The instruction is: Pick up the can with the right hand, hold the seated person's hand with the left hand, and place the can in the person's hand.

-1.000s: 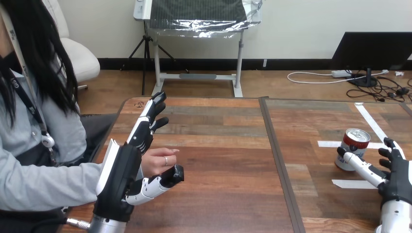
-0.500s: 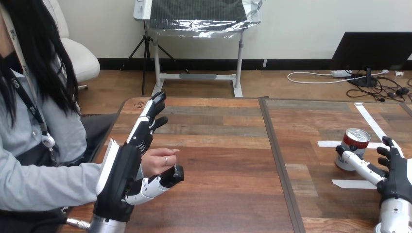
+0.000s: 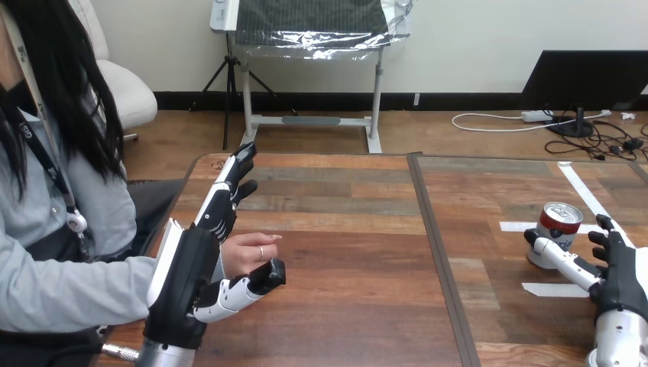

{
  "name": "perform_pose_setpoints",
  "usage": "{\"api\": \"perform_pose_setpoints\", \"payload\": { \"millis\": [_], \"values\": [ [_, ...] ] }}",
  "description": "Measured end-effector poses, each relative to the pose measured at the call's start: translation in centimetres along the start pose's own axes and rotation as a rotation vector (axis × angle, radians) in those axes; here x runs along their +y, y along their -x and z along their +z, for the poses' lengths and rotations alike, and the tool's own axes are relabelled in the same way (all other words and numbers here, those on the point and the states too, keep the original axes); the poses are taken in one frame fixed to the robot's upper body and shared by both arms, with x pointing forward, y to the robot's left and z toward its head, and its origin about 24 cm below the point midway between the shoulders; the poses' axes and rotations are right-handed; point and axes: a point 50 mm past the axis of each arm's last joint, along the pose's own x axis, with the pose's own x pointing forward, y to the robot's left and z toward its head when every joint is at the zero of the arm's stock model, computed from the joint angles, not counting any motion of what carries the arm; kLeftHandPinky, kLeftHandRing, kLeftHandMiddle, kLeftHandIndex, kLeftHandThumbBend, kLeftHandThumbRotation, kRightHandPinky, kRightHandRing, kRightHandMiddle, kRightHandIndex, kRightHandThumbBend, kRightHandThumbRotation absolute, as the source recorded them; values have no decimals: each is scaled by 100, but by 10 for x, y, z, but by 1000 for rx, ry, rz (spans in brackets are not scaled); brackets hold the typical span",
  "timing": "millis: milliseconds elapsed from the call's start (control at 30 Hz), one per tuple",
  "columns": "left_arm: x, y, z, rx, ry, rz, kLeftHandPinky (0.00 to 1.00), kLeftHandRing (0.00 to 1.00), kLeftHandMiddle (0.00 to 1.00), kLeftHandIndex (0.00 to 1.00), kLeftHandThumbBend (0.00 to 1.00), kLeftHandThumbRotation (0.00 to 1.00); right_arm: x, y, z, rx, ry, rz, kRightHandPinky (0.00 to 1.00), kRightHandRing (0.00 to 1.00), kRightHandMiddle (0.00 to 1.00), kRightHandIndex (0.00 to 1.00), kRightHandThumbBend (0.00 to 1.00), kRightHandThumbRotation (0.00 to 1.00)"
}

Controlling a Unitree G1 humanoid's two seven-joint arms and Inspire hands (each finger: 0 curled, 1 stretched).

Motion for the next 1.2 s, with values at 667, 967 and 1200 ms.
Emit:
{"api": "perform_pose_setpoints", "payload": {
  "millis": [667, 967, 1200],
  "values": [
    [-1, 0, 0, 1, 2, -19, 92, 97, 99, 94, 100, 71, 3, -4, 8, -4, 7, 21, 85, 89, 89, 93, 100, 46],
    [-1, 0, 0, 0, 1, -19, 91, 97, 99, 94, 100, 71, 4, -7, 13, -7, 7, 24, 83, 87, 89, 92, 100, 45],
    [0, 0, 0, -1, 0, -18, 91, 97, 99, 94, 100, 71, 4, -8, 15, -12, 4, 27, 83, 88, 89, 92, 100, 45]
  ]
}}
